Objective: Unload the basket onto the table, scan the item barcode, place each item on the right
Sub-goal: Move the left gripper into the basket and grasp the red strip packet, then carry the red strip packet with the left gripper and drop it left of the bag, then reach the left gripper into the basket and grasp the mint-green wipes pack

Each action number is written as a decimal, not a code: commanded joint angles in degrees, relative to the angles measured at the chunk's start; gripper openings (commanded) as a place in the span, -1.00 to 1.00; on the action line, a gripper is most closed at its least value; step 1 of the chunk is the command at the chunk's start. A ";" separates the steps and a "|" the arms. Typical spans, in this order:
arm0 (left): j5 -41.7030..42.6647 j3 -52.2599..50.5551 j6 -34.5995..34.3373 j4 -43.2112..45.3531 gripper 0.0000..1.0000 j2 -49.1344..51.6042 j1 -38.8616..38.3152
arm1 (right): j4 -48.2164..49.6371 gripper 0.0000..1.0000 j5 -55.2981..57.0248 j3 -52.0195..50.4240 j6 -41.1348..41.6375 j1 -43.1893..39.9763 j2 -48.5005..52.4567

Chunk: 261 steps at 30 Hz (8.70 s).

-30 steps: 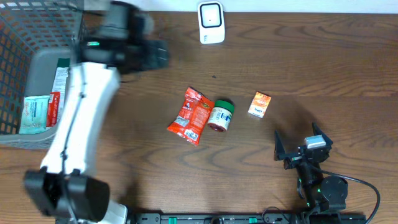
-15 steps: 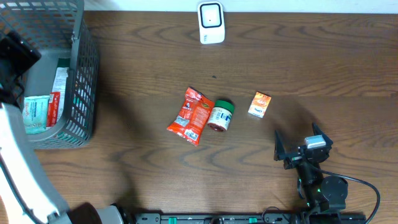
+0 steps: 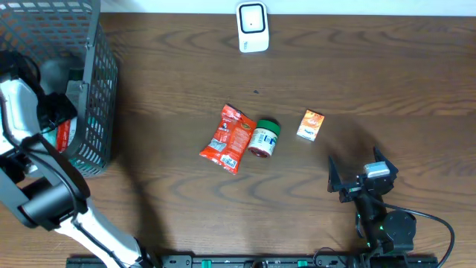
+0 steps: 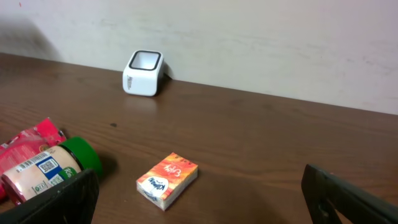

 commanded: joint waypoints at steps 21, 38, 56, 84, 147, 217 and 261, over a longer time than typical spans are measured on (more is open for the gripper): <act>8.83 -1.03 -7.15 -1.40 -0.21 5.11 0.28 | -0.22 0.99 0.07 -0.04 0.50 -0.63 -0.24; 4.00 -1.31 -7.13 -3.74 -0.46 5.18 0.17 | -0.22 0.99 0.07 -0.04 0.50 -0.63 -0.24; 6.21 -1.31 -7.10 -6.29 -0.57 5.18 0.13 | -0.22 0.99 0.07 -0.04 0.50 -0.63 -0.24; 9.42 4.61 -8.57 -4.83 -0.86 -41.81 -17.11 | -0.22 0.99 0.07 -0.04 0.50 -0.63 -0.24; -9.90 -1.11 -1.86 2.80 0.84 -28.28 -6.10 | -0.22 0.99 0.07 -0.04 0.50 -0.63 -0.24; 20.79 2.01 -4.61 7.67 -0.86 -45.13 3.13 | -0.22 0.99 0.07 -0.04 0.50 -0.63 -0.24; 6.60 0.63 3.21 -9.94 0.11 4.63 -4.57 | -0.22 0.99 0.07 -0.04 0.50 -0.63 -0.24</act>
